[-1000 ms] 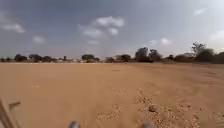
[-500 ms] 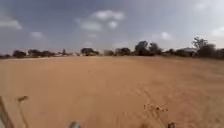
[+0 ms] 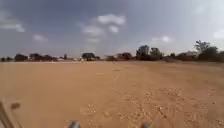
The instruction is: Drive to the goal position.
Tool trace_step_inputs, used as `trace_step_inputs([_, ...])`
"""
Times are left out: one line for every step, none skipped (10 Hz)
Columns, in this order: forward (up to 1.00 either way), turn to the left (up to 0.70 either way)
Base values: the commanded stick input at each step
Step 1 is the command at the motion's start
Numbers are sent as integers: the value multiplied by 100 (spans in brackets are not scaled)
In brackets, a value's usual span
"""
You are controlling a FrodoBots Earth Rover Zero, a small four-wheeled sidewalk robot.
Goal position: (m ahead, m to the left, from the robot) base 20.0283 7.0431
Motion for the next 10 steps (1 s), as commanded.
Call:
trace_step_inputs([100, 0])
trace_step_inputs([100, 0])
trace_step_inputs([100, 0])
trace_step_inputs([100, 0])
trace_step_inputs([100, 0])
trace_step_inputs([100, 0])
trace_step_inputs([100, 0])
trace_step_inputs([100, 0])
trace_step_inputs([100, 0])
trace_step_inputs([100, 0])
